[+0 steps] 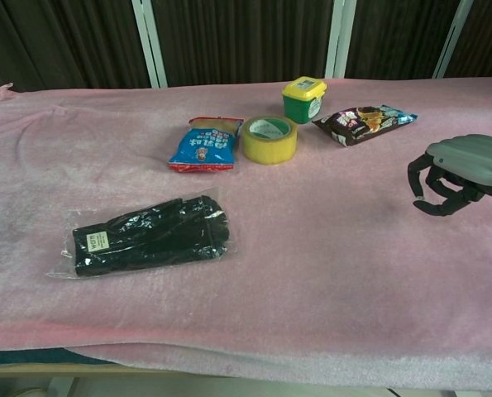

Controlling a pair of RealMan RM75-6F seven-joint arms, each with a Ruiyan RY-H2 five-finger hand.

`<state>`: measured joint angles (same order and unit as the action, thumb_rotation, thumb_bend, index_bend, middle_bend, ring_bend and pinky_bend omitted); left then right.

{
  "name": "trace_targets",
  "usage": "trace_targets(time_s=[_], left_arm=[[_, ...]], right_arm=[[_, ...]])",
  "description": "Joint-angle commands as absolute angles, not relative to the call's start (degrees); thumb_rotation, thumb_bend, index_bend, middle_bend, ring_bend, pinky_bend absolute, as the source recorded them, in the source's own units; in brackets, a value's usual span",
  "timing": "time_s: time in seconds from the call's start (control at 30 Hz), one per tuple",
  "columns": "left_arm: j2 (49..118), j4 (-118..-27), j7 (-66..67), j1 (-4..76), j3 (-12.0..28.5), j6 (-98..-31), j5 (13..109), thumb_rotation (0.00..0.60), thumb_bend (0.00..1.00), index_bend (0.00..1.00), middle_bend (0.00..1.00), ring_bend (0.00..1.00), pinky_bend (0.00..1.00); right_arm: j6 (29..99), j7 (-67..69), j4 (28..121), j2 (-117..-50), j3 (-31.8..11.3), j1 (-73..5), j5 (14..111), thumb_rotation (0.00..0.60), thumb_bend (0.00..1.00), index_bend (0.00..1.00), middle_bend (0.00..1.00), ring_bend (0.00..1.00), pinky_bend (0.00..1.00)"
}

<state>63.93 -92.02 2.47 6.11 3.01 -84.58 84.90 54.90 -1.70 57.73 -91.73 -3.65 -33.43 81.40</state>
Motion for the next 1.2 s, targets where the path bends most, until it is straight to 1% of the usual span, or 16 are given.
trace_targets(time_s=[0.03, 0.23, 0.33, 0.37, 0.43, 0.5, 0.57, 0.63, 0.73, 0.8, 0.87, 1.0, 1.03, 1.07, 1.17, 1.2], left_arm=[[64.01, -92.02, 2.68, 6.14, 3.00, -84.52, 84.88, 0.600, 0.34, 0.13, 0.09, 0.10, 0.33], [64.18, -92.10, 3.37, 6.30, 2.87, -84.22, 84.96, 0.600, 0.34, 0.13, 0.09, 0.10, 0.33], [64.20, -92.11, 3.45, 6.33, 2.86, -84.15, 84.94, 0.600, 0.34, 0.13, 0.09, 0.10, 0.33], [64.17, -92.12, 3.42, 6.33, 2.85, -84.17, 84.96, 0.600, 0.34, 0.13, 0.09, 0.10, 0.33], [64.14, -92.10, 3.26, 6.31, 2.83, -84.20, 85.00, 0.600, 0.34, 0.13, 0.09, 0.10, 0.33], [64.10, -92.08, 3.13, 6.30, 2.83, -84.23, 85.04, 0.600, 0.34, 0.13, 0.09, 0.10, 0.33], [64.08, -92.05, 3.03, 6.29, 2.84, -84.28, 85.06, 0.600, 0.34, 0.13, 0.09, 0.10, 0.33], [64.10, -92.05, 3.10, 6.32, 2.84, -84.26, 85.06, 0.600, 0.34, 0.13, 0.09, 0.10, 0.33], [64.14, -92.03, 3.41, 6.37, 2.83, -84.19, 85.03, 0.600, 0.34, 0.13, 0.09, 0.10, 0.33], [64.23, -92.07, 3.58, 6.40, 2.79, -84.14, 85.09, 0.600, 0.34, 0.13, 0.09, 0.10, 0.33], [64.28, -92.10, 3.62, 6.48, 2.80, -84.08, 85.15, 0.600, 0.34, 0.13, 0.09, 0.10, 0.33], [64.42, -91.98, 3.71, 6.60, 2.86, -84.05, 85.21, 0.600, 0.34, 0.13, 0.09, 0.10, 0.33], [64.43, -92.00, 3.65, 6.62, 2.79, -84.02, 85.33, 0.600, 0.34, 0.13, 0.09, 0.10, 0.33], [64.41, -92.02, 3.64, 6.62, 2.76, -84.02, 85.39, 0.600, 0.34, 0.13, 0.09, 0.10, 0.33], [64.46, -92.10, 3.80, 6.61, 2.65, -83.97, 85.44, 0.600, 0.34, 0.13, 0.09, 0.10, 0.33], [64.46, -92.16, 3.91, 6.59, 2.55, -83.98, 85.56, 0.600, 0.34, 0.13, 0.09, 0.10, 0.33]], right_arm=[[56.91, -1.37, 60.35, -90.96, -4.36, -33.77, 82.54, 0.600, 0.59, 0.76, 0.95, 1.00, 1.00], [61.36, -2.48, 67.64, -90.35, -6.82, -35.46, 84.86, 0.600, 0.59, 0.75, 0.95, 1.00, 1.00], [64.38, -4.11, 71.07, -90.41, -8.33, -35.70, 85.49, 0.600, 0.58, 0.71, 0.95, 1.00, 1.00], [65.31, -4.51, 71.94, -90.44, -8.71, -35.64, 85.61, 0.600, 0.57, 0.67, 0.95, 1.00, 1.00], [67.22, -5.23, 73.60, -90.30, -9.26, -35.30, 85.89, 0.600, 0.47, 0.59, 0.95, 1.00, 1.00], [68.39, -5.94, 74.58, -89.90, -9.37, -34.82, 85.93, 0.600, 0.36, 0.53, 0.95, 1.00, 1.00], [69.23, -6.67, 75.19, -89.18, -9.26, -34.25, 85.89, 0.600, 0.30, 0.48, 0.95, 1.00, 1.00], [69.85, -7.22, 75.06, -88.64, -9.15, -33.64, 85.58, 0.600, 0.26, 0.43, 0.95, 1.00, 1.00], [70.41, -7.16, 74.70, -87.71, -8.80, -32.65, 85.05, 0.600, 0.25, 0.39, 0.95, 1.00, 1.00], [71.64, -6.57, 74.33, -87.14, -8.42, -31.86, 85.52, 0.600, 0.25, 0.38, 0.95, 1.00, 1.00], [74.10, -6.54, 74.08, -86.33, -7.74, -30.44, 86.51, 0.600, 0.25, 0.40, 0.95, 1.00, 1.00], [82.77, -8.56, 74.05, -85.21, -6.59, -26.41, 89.71, 0.600, 0.25, 0.49, 0.94, 1.00, 1.00], [86.22, -9.31, 74.34, -84.92, -6.20, -24.55, 90.55, 0.600, 0.25, 0.50, 0.93, 0.98, 0.99], [87.95, -9.87, 74.68, -84.74, -5.92, -23.44, 90.88, 0.600, 0.25, 0.51, 0.91, 0.96, 0.97], [92.96, -11.38, 76.62, -83.16, -4.42, -19.03, 91.14, 0.600, 0.23, 0.51, 0.74, 0.78, 0.82], [94.26, -11.54, 77.97, -82.08, -3.49, -17.06, 90.81, 0.600, 0.22, 0.49, 0.67, 0.69, 0.74]])
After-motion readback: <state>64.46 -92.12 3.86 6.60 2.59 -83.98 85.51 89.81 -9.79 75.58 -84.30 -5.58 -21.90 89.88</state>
